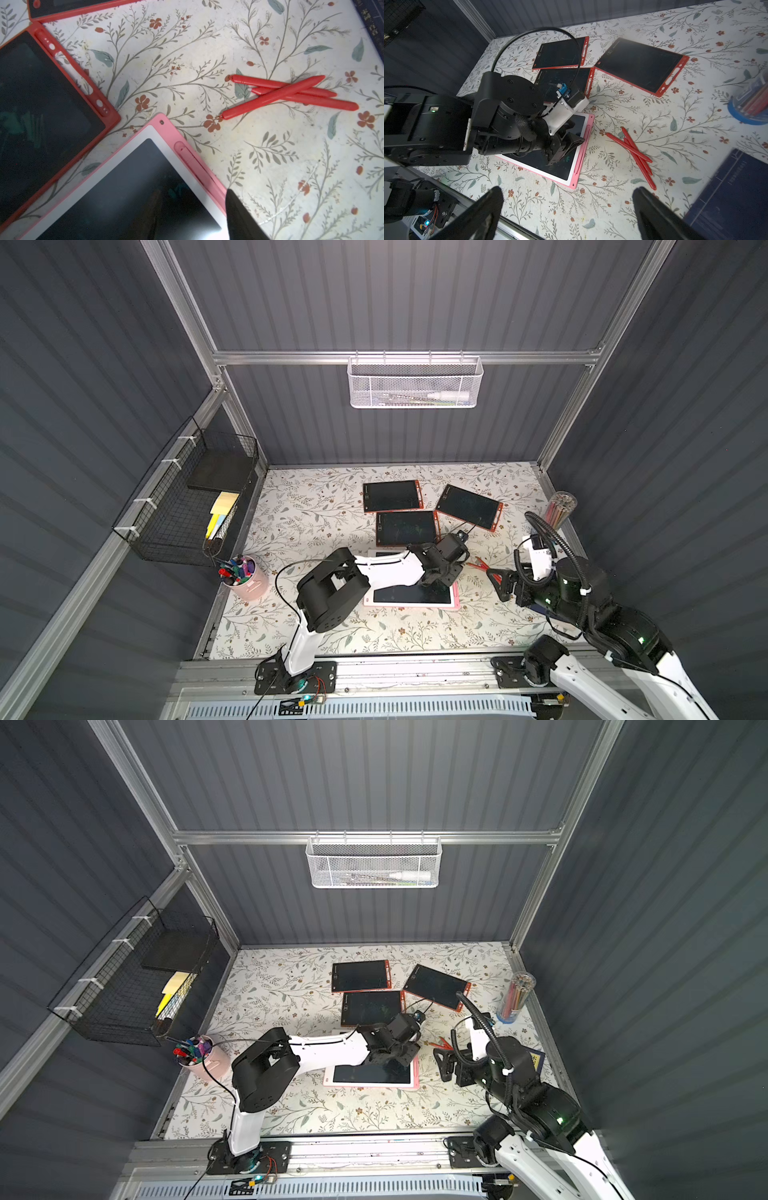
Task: Place the stylus back onto the writing tablet
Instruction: Adjust the stylus on the writing tablet.
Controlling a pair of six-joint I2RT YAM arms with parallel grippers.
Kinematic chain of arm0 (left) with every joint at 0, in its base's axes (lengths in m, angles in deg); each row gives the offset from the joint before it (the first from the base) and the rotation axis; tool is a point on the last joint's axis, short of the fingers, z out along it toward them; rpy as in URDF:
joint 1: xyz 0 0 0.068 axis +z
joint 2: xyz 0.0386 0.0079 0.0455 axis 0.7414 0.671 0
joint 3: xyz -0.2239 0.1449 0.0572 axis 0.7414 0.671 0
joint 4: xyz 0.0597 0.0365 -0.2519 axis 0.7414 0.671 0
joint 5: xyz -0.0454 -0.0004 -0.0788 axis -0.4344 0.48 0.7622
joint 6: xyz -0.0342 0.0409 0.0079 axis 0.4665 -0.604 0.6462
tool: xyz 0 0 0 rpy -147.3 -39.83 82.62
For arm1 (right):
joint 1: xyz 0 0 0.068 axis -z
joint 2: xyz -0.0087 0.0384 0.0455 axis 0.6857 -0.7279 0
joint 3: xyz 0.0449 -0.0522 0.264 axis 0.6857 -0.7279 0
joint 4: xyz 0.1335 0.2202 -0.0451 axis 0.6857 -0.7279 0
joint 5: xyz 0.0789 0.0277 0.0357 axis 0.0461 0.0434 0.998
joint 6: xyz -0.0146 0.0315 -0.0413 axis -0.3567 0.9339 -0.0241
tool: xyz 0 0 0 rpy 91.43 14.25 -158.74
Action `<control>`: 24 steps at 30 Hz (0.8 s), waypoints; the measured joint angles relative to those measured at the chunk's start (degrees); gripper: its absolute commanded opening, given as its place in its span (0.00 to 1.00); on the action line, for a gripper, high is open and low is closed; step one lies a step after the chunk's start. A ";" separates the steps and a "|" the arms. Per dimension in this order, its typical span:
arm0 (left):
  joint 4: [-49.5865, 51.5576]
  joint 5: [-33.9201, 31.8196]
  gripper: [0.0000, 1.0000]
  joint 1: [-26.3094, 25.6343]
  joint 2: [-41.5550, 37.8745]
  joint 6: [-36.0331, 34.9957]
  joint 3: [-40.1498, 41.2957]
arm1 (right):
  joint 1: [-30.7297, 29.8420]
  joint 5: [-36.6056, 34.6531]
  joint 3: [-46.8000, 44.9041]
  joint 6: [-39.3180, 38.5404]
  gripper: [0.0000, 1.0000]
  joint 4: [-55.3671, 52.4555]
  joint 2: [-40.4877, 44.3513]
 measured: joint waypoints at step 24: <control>-0.66 -0.66 0.55 0.00 2.69 -1.53 0.39 | 0.00 0.00 -0.42 0.02 0.99 -0.02 0.02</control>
